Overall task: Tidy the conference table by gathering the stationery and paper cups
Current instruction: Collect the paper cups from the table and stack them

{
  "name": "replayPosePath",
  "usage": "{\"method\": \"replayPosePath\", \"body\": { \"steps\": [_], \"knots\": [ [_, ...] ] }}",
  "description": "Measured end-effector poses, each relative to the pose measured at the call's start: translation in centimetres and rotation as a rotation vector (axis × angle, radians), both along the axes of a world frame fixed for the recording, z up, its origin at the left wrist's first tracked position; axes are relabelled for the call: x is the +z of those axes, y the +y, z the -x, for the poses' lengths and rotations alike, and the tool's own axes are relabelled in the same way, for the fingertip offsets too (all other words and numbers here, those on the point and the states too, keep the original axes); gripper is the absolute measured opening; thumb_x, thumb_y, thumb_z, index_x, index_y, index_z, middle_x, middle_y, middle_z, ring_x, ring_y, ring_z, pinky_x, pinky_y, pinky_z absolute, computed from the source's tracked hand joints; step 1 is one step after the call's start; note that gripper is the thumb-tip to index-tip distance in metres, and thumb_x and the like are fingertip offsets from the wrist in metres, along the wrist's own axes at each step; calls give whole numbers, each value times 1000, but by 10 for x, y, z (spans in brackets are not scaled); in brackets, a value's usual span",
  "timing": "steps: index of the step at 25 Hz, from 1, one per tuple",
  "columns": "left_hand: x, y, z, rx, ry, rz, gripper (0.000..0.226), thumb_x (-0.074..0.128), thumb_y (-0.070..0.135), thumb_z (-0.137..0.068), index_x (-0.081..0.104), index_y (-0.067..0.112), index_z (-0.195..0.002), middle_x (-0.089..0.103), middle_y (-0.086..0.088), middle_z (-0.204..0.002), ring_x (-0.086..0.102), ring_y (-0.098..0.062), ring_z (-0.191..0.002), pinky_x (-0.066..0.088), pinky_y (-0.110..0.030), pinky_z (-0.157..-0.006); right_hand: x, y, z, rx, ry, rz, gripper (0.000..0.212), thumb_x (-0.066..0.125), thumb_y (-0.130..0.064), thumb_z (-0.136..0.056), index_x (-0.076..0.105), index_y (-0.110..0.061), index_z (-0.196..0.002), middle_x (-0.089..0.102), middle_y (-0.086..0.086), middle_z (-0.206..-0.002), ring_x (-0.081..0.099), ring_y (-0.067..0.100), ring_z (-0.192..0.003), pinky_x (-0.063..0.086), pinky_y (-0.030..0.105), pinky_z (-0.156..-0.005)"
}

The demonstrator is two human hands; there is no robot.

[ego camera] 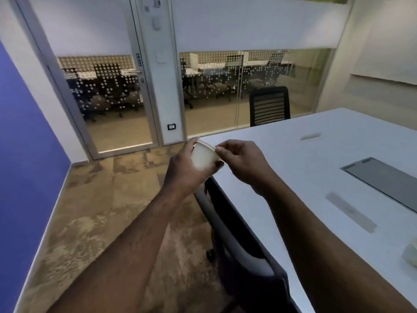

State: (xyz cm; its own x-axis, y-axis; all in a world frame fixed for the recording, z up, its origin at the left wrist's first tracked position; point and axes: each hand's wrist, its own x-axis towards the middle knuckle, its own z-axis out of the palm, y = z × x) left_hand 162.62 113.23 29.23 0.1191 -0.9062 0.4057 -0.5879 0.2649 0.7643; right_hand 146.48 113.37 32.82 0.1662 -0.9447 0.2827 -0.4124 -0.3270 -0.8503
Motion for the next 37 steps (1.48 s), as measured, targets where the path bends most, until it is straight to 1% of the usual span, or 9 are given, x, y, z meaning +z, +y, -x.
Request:
{"method": "replayPosePath", "body": {
  "steps": [3,8,11,17,22,25,31,34,37],
  "knots": [
    [0,-23,-107,94,-32,38,91,78,63,-61,43,32,-139,59,6,-116,58,-14,-93,48,-25,-66,5,-34,-106,75,97,81,22,58,-30,-94,73,-17,-100,74,1,-93,65,13,-89,49,28,-74],
    [-12,-56,-240,176,-42,-7,98,76,67,-56,40,33,-140,58,6,-120,54,-11,-91,42,-17,-61,-5,-81,-237,172,191,96,22,54,-36,-94,70,-22,-100,70,-5,-92,63,9,-87,49,24,-68],
    [-25,-86,-290,170,-9,-50,94,79,66,-58,41,35,-138,58,9,-116,55,-1,-86,41,-16,-57,-12,-115,-284,216,248,82,20,52,-37,-96,68,-25,-97,62,-16,-77,54,-7,-71,35,6,-47],
    [-71,-190,-352,186,155,-173,94,78,67,-61,40,37,-141,58,8,-126,59,-8,-99,46,-18,-62,-51,-232,-359,282,229,-13,20,55,-31,-95,71,-19,-101,72,0,-88,66,14,-83,53,31,-72],
    [-114,-311,-400,210,143,-255,98,75,73,-58,37,41,-143,56,10,-133,58,-8,-102,49,-19,-64,-102,-369,-403,342,244,-44,22,54,-30,-95,71,-17,-102,72,2,-94,65,15,-86,50,29,-71],
    [-125,-379,-421,228,119,-312,99,74,76,-57,37,43,-143,58,11,-126,60,-8,-98,59,-32,-69,-117,-444,-424,357,244,-90,21,52,-29,-96,69,-16,-98,71,2,-92,64,17,-85,50,33,-73],
    [-135,-512,-461,269,97,-303,98,67,79,-54,40,40,-139,54,16,-109,59,-7,-91,50,-24,-64,-124,-573,-473,370,275,-121,17,49,-26,-98,59,-20,-85,61,-4,-80,55,13,-75,41,28,-61],
    [-151,-592,-481,258,88,-354,99,66,78,-53,41,37,-139,56,12,-111,59,-13,-92,52,-28,-64,-139,-647,-494,335,300,-137,18,47,-23,-98,52,-22,-81,52,-9,-71,49,12,-69,33,22,-55],
    [-171,-682,-503,193,89,-379,96,68,76,-53,42,37,-137,61,8,-114,61,-14,-94,55,-33,-67,-161,-730,-512,281,299,-170,18,47,-24,-98,57,-18,-83,59,-3,-72,55,16,-70,39,28,-58]
  ]
}}
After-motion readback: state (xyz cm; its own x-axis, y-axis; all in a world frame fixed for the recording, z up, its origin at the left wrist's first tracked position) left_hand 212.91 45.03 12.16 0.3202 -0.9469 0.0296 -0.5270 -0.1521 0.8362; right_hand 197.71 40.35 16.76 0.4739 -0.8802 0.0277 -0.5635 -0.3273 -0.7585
